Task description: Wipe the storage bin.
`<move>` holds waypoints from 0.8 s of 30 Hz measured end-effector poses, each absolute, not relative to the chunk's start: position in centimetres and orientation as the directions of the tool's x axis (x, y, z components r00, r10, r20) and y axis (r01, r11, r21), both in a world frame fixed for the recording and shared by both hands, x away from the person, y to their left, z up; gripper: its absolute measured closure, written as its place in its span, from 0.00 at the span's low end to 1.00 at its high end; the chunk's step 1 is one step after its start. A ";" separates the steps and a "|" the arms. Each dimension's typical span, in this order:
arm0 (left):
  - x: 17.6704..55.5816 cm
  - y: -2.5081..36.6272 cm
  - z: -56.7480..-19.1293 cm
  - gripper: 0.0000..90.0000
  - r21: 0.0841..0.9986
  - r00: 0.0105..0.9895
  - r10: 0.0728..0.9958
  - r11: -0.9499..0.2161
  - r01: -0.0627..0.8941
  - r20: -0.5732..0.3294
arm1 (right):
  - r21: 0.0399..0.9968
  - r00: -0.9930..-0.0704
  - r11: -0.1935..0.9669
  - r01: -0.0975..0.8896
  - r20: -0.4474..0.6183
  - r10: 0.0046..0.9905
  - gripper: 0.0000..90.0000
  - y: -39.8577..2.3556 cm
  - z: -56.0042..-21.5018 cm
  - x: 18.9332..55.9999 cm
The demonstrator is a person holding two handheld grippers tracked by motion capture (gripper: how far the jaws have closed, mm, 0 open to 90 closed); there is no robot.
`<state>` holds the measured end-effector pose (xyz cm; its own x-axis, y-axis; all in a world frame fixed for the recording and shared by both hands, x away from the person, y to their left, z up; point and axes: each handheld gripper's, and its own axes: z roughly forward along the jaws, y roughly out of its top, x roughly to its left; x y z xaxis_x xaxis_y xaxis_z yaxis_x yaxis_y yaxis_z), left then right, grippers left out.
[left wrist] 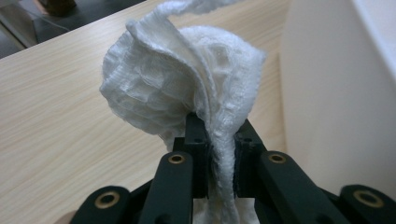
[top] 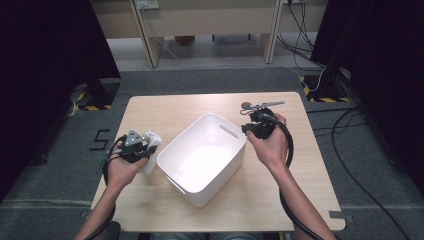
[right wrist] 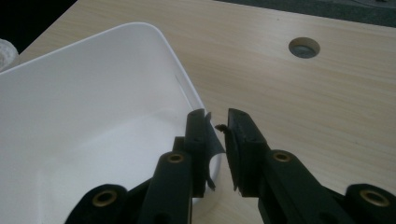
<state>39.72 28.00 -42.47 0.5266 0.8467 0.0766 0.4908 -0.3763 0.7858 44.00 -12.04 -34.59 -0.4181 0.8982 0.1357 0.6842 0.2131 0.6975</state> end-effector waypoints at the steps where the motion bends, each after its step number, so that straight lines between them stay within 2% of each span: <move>1: 39.3 27.9 -42.5 0.88 0.787 0.534 0.842 -0.381 0.485 0.078 | 0.692 -0.415 0.217 0.689 0.131 0.900 0.90 -12.4 -34.7 43.7; 10: 36.2 27.7 -43.6 0.88 0.783 0.576 0.814 -0.405 0.472 0.074 | 0.598 -0.431 0.226 0.769 0.224 0.874 0.95 -13.5 -37.9 40.9; 16: 35.6 26.5 -43.5 0.88 0.790 0.591 0.802 -0.413 0.454 0.079 | 0.602 -0.474 0.259 0.756 0.230 0.850 0.96 -11.8 -38.3 39.5; 18: 35.5 26.3 -43.3 0.88 0.791 0.593 0.801 -0.416 0.448 0.086 | 0.609 -0.478 0.282 0.742 0.184 0.859 0.96 -11.2 -38.1 39.5; 21: 35.4 25.7 -43.2 0.89 0.796 0.600 0.796 -0.413 0.442 0.080 | 0.611 -0.468 0.254 0.750 0.219 0.856 0.97 -10.6 -38.2 39.8; 24: 35.5 24.8 -43.1 0.89 0.796 0.609 0.788 -0.423 0.433 0.087 | 0.613 -0.466 0.255 0.748 0.211 0.859 0.98 -9.7 -38.3 40.3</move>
